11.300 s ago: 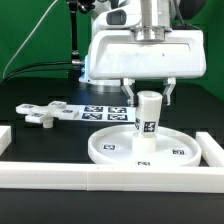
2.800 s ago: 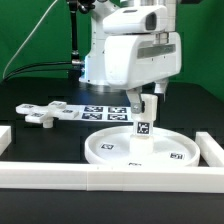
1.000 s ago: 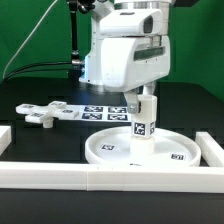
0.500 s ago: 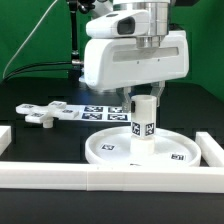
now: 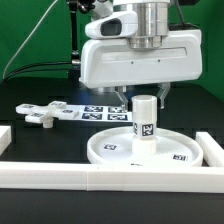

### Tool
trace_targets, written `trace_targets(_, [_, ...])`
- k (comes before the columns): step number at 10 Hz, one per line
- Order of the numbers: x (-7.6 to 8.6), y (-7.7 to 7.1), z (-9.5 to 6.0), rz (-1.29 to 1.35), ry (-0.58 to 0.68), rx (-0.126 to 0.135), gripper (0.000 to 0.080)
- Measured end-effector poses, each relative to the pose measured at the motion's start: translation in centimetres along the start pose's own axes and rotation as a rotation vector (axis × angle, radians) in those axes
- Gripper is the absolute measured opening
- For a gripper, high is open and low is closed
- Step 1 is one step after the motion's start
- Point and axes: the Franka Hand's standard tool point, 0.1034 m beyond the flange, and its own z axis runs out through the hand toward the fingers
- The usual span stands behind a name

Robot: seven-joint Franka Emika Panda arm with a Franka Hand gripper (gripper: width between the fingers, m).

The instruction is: Assemble round table

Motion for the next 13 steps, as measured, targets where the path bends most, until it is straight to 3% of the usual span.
trace_targets(2, [0.0, -0.1, 0.1, 0.213, 0.002, 0.014, 0.0409])
trace_targets(4, [0.0, -0.1, 0.1, 0.474, -0.003, 0.045, 0.0409])
trace_targets(10, [0.0, -1.2, 0.3, 1.089, -0.02, 0.043, 0.0409])
trace_targets(12, [0.1, -1.2, 0.2, 1.144, -0.023, 0.052, 0.0409])
trace_targets(13, [0.1, -1.4, 0.3, 1.164, -0.026, 0.057, 0.0484])
